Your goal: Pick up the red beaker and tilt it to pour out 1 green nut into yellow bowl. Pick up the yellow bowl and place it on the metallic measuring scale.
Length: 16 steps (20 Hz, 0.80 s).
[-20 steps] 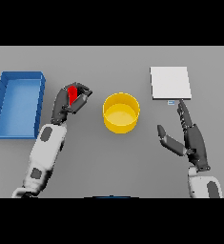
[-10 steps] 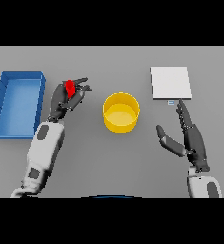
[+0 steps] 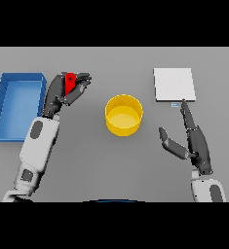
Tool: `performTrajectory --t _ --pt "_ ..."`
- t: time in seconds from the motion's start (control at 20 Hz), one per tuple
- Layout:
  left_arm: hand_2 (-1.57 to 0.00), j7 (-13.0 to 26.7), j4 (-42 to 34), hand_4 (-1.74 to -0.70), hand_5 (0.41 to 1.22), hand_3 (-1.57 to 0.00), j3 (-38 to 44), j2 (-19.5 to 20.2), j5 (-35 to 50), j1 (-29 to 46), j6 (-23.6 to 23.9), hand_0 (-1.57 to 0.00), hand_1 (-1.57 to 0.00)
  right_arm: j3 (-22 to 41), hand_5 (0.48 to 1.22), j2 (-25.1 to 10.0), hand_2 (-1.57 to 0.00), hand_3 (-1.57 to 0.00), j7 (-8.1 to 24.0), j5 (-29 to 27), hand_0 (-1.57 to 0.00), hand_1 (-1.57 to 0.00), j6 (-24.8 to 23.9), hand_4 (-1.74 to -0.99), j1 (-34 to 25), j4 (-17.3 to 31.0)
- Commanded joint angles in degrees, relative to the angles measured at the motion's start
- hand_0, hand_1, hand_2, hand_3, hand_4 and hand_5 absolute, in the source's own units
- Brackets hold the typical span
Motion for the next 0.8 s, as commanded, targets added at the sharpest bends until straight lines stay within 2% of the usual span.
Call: performTrajectory --t 0.0,0.15,0.35,0.5,0.75 --pt "-1.56 0.4 -0.2 -1.72 1.138 -1.55 -0.4 0.3 -0.6 -0.2 -0.1 -1.56 -1.56 0.0 0.661 0.1 0.00 0.00 -0.2 0.0 0.00 0.00 0.0 -1.219 -0.2 0.7" --pt "-1.56 1.7 -0.8 -1.73 1.134 -1.56 -3.0 2.1 -4.5 -1.4 -0.5 -1.56 -1.56 -0.2 0.664 -0.3 0.00 0.00 0.4 0.4 0.00 0.00 -0.1 -1.210 -0.7 0.8" --pt "-1.57 7.0 -2.9 -1.74 1.120 -1.57 -9.3 6.2 -12.8 -3.4 -2.7 -1.57 -1.57 0.5 0.658 -0.3 0.00 0.00 1.6 1.1 0.00 0.00 -0.2 -1.190 0.4 -0.7" --pt "-1.57 10.3 -3.8 -1.74 1.129 -1.57 -14.4 7.9 -18.8 -6.2 -5.1 -1.57 -1.57 0.6 0.663 0.0 0.00 0.00 2.1 0.8 0.00 0.00 0.2 -1.178 0.5 -0.6" --pt "-1.57 13.7 -2.0 -1.74 1.174 -1.57 -23.3 10.1 -30.0 -11.6 -8.6 -1.57 -1.57 0.2 0.671 0.0 0.00 0.00 2.5 -0.4 0.00 0.00 0.7 -1.183 0.7 -1.1"
